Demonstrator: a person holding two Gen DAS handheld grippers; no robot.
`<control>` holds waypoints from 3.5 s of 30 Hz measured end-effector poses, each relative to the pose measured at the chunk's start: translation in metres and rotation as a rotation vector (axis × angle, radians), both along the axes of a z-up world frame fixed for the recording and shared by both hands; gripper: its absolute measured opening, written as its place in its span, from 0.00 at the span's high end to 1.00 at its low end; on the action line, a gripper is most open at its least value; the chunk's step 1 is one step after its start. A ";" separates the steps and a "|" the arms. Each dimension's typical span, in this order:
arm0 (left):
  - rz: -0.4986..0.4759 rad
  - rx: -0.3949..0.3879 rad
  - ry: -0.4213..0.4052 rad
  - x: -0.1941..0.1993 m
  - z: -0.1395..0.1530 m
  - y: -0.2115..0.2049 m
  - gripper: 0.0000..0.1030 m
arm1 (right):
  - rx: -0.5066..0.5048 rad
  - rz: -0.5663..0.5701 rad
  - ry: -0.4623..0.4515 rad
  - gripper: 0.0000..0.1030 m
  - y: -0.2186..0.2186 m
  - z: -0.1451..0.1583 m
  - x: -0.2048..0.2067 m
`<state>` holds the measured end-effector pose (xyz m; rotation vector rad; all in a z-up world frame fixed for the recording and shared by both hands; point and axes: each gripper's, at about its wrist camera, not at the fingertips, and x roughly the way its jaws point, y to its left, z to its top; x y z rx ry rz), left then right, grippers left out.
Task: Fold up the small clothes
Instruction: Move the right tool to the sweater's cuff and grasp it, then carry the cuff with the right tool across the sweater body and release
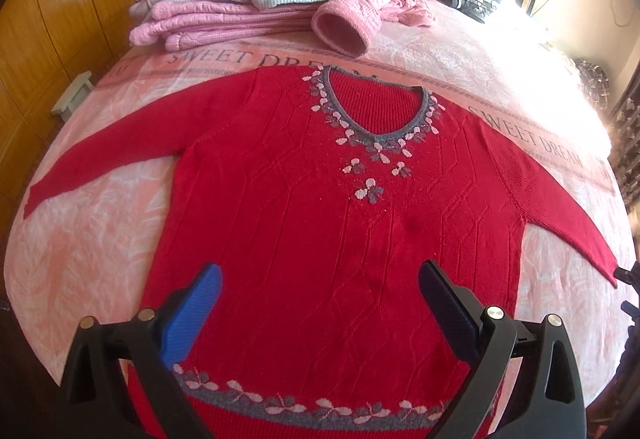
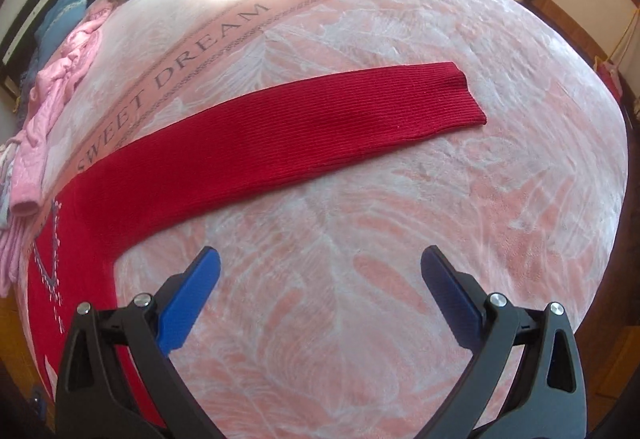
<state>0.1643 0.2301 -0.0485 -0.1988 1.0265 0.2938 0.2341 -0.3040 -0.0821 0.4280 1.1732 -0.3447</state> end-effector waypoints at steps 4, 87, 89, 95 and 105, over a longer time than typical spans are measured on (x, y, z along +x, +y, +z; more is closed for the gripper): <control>-0.012 0.066 -0.062 0.025 -0.004 -0.004 0.04 | 0.041 -0.037 0.025 0.03 -0.039 -0.019 0.015; 0.060 -0.057 -0.018 0.094 -0.062 0.111 0.04 | 0.246 0.791 -0.148 0.60 0.424 0.006 0.130; 0.060 -0.073 -0.025 0.095 -0.059 0.109 0.04 | 0.291 0.787 -0.169 0.51 0.416 0.014 0.129; 0.008 -0.122 -0.043 0.105 -0.053 0.080 0.04 | 0.223 0.707 -0.217 0.51 0.361 0.034 0.129; -0.093 -0.167 0.013 0.131 -0.077 -0.004 0.04 | 0.141 0.567 -0.197 0.51 0.245 0.016 0.123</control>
